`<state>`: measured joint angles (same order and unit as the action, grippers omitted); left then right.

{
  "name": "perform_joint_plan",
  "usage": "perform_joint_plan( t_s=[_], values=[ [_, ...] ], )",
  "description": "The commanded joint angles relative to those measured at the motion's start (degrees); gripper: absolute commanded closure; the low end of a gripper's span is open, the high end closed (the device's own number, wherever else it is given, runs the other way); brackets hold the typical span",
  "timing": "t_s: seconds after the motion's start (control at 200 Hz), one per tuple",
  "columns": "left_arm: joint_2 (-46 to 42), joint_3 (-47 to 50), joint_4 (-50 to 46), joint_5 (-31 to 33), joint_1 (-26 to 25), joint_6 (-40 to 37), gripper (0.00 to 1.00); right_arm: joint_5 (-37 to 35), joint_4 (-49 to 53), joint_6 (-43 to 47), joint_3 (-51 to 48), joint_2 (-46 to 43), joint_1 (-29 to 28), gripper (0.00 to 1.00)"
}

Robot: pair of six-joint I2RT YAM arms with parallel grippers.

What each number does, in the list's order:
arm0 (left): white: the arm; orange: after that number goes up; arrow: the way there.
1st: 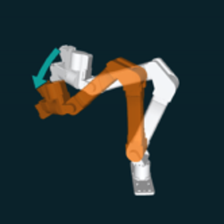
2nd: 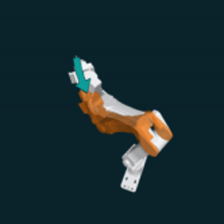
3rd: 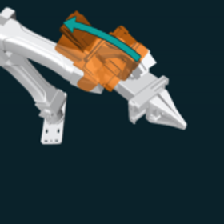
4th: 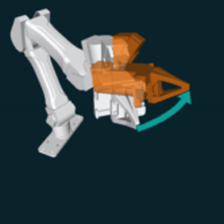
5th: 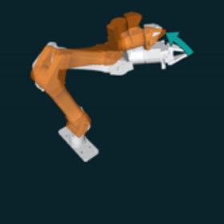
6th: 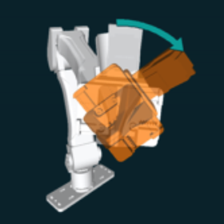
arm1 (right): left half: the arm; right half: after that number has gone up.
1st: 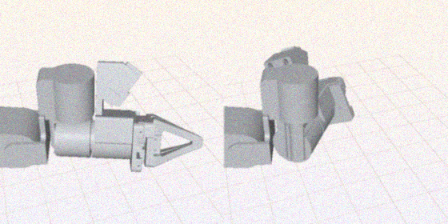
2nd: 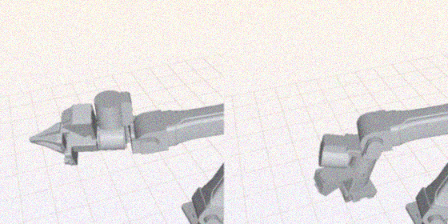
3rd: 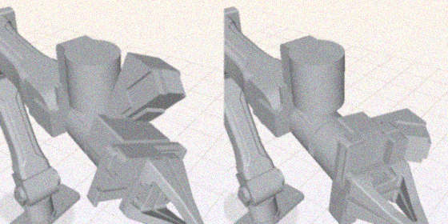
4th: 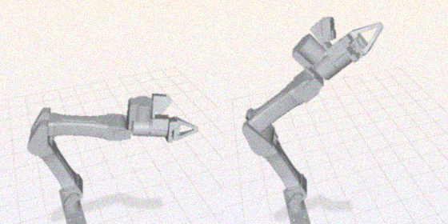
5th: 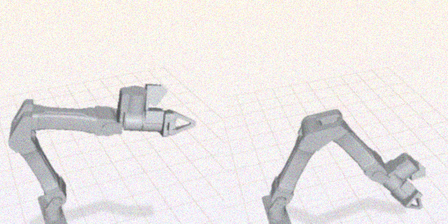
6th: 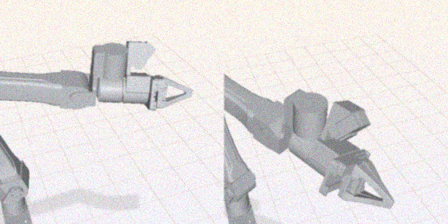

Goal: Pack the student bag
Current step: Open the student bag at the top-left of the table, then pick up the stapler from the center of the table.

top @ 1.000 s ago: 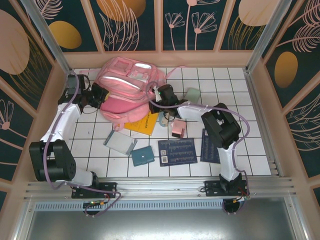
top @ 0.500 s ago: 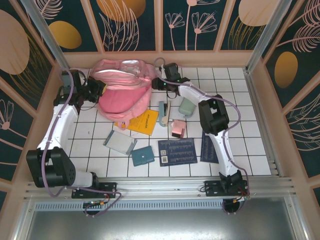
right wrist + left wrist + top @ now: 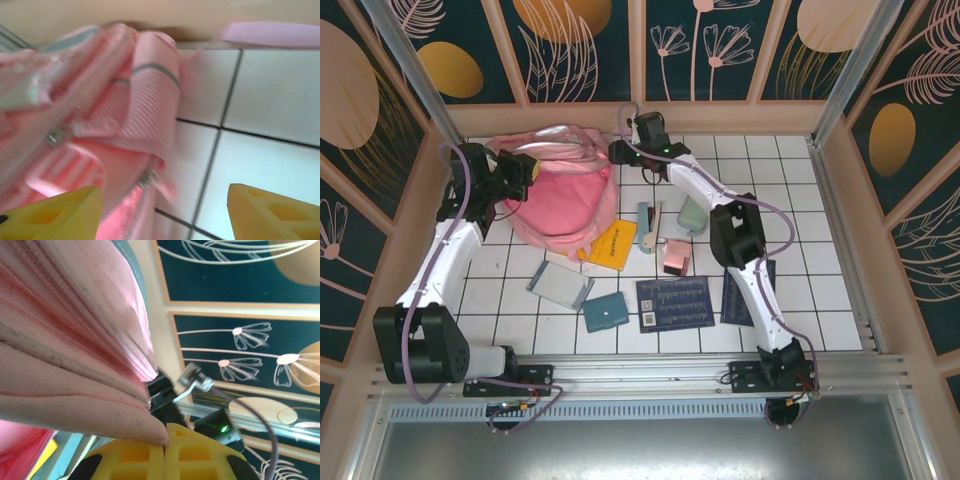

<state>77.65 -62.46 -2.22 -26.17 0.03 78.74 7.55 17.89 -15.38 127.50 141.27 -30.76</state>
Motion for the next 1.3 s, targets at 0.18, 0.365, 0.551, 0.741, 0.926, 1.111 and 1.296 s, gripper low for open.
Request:
perform_joint_plan(
  t_s=[0.18, 0.365, 0.551, 0.741, 0.926, 1.111, 1.296],
  values=[
    [1.33, -4.33, 11.31, 2.53, -0.47, 6.58, 1.00, -20.37, -12.18, 8.02, -28.62, -26.29, -2.57, 0.31],
    [0.80, -4.53, 11.19, 2.36, -0.95, 6.12, 1.00, -8.77, -16.29, -1.12, -39.44, -37.12, -0.88, 0.36],
    [0.35, -4.52, 12.06, 3.30, -1.29, 5.88, 1.00, -0.74, -26.15, -5.29, -55.92, -47.58, 1.44, 0.01],
    [3.50, -6.91, 15.89, 1.87, -2.98, 6.77, 1.00, -6.10, -11.95, -3.63, -53.42, -46.16, -0.23, 0.03],
    [6.11, -7.33, 19.01, -0.06, -4.34, 7.30, 1.00, -16.74, 3.16, -11.06, -48.33, -39.67, -5.13, 0.08],
    [5.94, -7.03, 17.67, 0.61, -4.43, 3.70, 1.00, -18.80, 10.98, -17.92, -44.30, -34.49, -8.42, 0.01],
    [6.85, -6.19, 17.69, -0.25, -4.43, 2.91, 1.00, -19.58, 14.96, -18.72, -39.80, -28.14, -11.13, 0.01]
  ],
)
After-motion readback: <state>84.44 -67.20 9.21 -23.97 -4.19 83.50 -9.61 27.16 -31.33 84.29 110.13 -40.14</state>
